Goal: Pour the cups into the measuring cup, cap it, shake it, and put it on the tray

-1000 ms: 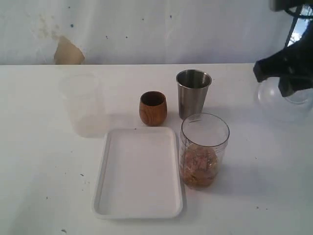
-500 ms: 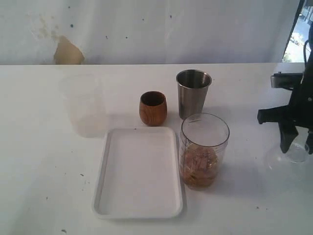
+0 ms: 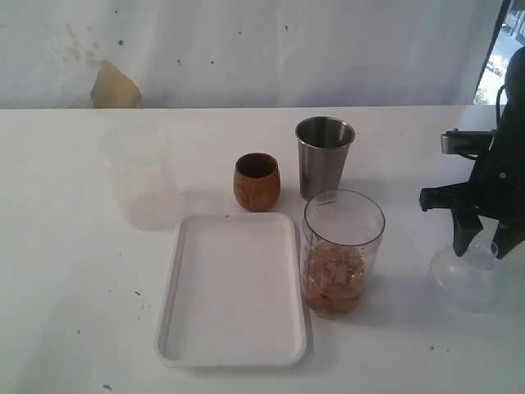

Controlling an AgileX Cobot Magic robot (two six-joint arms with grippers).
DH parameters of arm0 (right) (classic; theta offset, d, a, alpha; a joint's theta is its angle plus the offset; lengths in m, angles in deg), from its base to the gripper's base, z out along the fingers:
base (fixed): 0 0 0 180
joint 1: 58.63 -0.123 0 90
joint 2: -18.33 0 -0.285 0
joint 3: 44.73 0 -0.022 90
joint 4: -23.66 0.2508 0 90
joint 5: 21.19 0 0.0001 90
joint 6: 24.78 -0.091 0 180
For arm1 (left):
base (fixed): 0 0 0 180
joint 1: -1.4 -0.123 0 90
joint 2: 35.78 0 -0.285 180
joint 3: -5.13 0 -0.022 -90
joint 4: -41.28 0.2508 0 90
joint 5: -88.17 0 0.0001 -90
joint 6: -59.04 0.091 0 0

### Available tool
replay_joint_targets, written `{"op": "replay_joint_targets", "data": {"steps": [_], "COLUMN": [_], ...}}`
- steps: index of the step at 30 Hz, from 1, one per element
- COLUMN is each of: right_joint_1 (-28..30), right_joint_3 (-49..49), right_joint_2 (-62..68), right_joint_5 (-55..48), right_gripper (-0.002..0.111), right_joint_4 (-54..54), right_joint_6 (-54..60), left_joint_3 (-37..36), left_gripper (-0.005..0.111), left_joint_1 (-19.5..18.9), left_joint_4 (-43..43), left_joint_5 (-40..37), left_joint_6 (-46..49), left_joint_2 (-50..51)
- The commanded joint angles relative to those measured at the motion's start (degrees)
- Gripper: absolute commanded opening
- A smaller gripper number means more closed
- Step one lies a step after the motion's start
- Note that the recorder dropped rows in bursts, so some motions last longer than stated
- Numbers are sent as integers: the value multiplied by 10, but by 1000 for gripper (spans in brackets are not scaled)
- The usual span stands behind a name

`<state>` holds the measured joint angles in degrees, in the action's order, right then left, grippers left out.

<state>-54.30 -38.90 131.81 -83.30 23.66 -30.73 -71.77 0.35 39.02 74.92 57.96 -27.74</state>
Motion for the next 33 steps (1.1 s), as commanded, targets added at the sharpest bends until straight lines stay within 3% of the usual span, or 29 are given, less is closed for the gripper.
{"op": "replay_joint_targets", "data": {"steps": [1, 7, 9, 14, 20, 26, 33], "right_joint_1": [4, 4, 4, 4, 4, 4, -5], "right_joint_3": [2, 2, 2, 2, 2, 0, -37], "right_joint_2": [10, 10, 10, 10, 4, -31, -60], "right_joint_5": [20, 20, 19, 5, -5, -7, -79], "right_gripper": [60, 60, 53, 23, 0, 0, 0], "right_joint_4": [10, 10, 10, 10, 10, 16, 64], "right_joint_6": [6, 6, 6, 8, 18, 19, 32], "left_joint_3": [-3, -3, -3, -3, -3, -3, -3], "left_gripper": [0, 0, 0, 0, 0, 0, 0], "left_joint_1": [0, 0, 0, 0, 0, 0, 0], "left_joint_4": [1, 1, 1, 1, 1, 1, 1], "left_joint_5": [-1, -1, -1, -1, -1, -1, -1], "left_joint_6": [0, 0, 0, 0, 0, 0, 0], "left_joint_2": [-2, -2, -2, -2, -2, -2, -2]}}
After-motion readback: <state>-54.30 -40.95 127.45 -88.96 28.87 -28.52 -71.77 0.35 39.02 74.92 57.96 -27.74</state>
